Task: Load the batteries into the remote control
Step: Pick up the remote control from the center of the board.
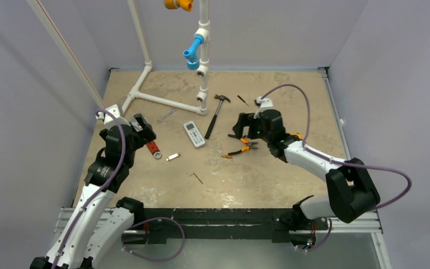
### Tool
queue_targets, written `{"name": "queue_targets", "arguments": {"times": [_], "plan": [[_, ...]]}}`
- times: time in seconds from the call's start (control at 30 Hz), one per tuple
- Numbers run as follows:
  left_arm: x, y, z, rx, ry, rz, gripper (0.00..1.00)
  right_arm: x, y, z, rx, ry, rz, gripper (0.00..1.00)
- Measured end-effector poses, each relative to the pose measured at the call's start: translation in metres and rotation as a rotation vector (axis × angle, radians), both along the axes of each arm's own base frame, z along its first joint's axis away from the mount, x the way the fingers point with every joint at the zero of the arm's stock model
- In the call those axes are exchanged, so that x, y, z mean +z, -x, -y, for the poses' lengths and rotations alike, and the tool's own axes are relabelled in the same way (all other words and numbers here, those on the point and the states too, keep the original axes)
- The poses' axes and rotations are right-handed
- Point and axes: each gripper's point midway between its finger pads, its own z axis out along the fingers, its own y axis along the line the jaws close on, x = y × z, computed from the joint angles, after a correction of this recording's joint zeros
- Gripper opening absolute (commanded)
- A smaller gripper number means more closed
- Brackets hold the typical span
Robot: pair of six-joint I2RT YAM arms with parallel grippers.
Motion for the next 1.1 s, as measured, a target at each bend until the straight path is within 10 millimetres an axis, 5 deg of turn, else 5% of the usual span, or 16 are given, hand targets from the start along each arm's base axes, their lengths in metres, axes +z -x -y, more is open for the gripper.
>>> {"name": "queue_targets", "arguments": {"times": [0.17, 0.33, 0.6, 1.1], "plan": [[-0.005, 0.018, 0.007, -0.058, 0.023, -0.047, 1.0, 0.001, 0.038, -0.109, 0.277, 0.012, -0.01, 0.88], [-0.011, 0.027, 0.013, -0.106, 0.039, -0.078, 1.0, -0.013, 0.043, -0.158, 0.375, 0.034, -0.029, 0.72], [-0.02, 0.031, 0.023, -0.157, 0.061, -0.123, 0.99, -0.05, 0.037, -0.199, 0.459, 0.083, -0.074, 0.68], [-0.019, 0.033, 0.03, -0.192, 0.078, -0.123, 0.99, -0.064, 0.013, -0.242, 0.53, 0.166, -0.028, 0.75]]}}
